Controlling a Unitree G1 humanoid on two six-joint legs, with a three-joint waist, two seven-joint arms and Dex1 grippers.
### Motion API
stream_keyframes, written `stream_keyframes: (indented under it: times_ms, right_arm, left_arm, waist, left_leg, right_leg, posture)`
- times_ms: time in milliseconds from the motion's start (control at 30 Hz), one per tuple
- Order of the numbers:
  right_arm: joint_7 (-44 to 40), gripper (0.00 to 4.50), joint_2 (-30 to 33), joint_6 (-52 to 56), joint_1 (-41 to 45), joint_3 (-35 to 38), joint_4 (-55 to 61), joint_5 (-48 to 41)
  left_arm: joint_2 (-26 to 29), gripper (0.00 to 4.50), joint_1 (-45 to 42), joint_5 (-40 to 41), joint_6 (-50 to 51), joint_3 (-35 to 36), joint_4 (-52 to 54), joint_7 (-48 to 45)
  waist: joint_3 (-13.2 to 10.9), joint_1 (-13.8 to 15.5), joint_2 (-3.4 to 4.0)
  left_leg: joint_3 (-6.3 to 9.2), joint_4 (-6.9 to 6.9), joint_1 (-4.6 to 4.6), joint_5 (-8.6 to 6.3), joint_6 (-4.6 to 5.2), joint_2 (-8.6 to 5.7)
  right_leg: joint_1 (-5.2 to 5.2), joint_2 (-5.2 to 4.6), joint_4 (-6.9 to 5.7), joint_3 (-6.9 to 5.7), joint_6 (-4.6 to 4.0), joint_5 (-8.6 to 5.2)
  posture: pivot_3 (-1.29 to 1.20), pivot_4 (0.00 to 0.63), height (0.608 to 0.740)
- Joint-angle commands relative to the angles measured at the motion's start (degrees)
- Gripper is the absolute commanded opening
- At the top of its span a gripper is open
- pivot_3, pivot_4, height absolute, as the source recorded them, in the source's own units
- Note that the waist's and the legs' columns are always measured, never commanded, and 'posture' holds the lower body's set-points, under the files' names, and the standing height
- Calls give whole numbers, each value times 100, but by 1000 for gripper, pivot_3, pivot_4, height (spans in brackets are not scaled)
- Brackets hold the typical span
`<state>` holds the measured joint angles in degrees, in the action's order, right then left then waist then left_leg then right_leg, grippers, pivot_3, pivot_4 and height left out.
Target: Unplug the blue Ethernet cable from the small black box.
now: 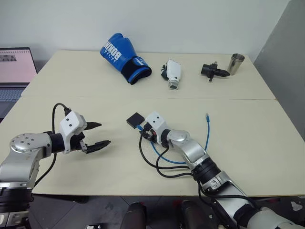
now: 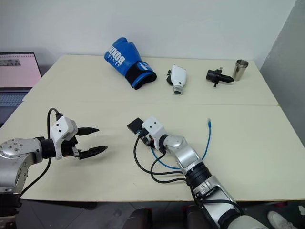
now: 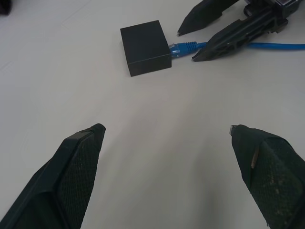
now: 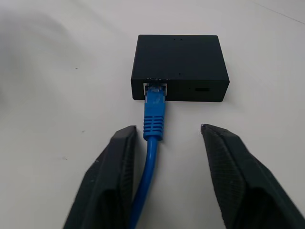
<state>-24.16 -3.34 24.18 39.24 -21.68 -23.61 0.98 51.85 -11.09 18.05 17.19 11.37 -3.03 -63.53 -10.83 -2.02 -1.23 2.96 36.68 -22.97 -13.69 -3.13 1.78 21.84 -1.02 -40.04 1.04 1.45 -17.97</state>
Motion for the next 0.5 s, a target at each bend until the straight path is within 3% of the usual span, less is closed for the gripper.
stream_keyframes:
  times_ms: [33,200,367,500]
  right_arm:
    - [-62,1146,-15,-175,120,33,51,73]
    - [-279,50,285,-391,48,4,547,171]
    - [-715,32,915,-836,-202,-57,1498,263]
    - [-1056,27,1585,-1580,-324,-125,2031,492]
  left_arm:
    - [-1,4500,-85,69,54,64,44,83]
    - [-57,4500,-228,135,295,73,-17,184]
    - [-171,4500,-473,454,760,107,30,174]
    - [-310,4500,-819,1176,1730,220,76,106]
  waist:
    - [0,0,0]
    - [0,14,0]
    - [0,16,0]
    - [0,8,0]
  left_leg:
    - [0,0,0,0,0,0]
    - [1,0,-2,0,0,-1]
    - [2,0,-4,0,0,-3]
    - [1,0,-4,0,0,-3]
  right_leg:
    - [0,0,0,-1,0,0]
    - [0,0,0,-1,0,0]
    - [0,-1,2,-2,0,0]
    - [-1,-1,3,-2,1,0]
  posture:
    - [0,150,740]
    - [0,150,740]
    - [0,150,740]
    - [0,150,740]
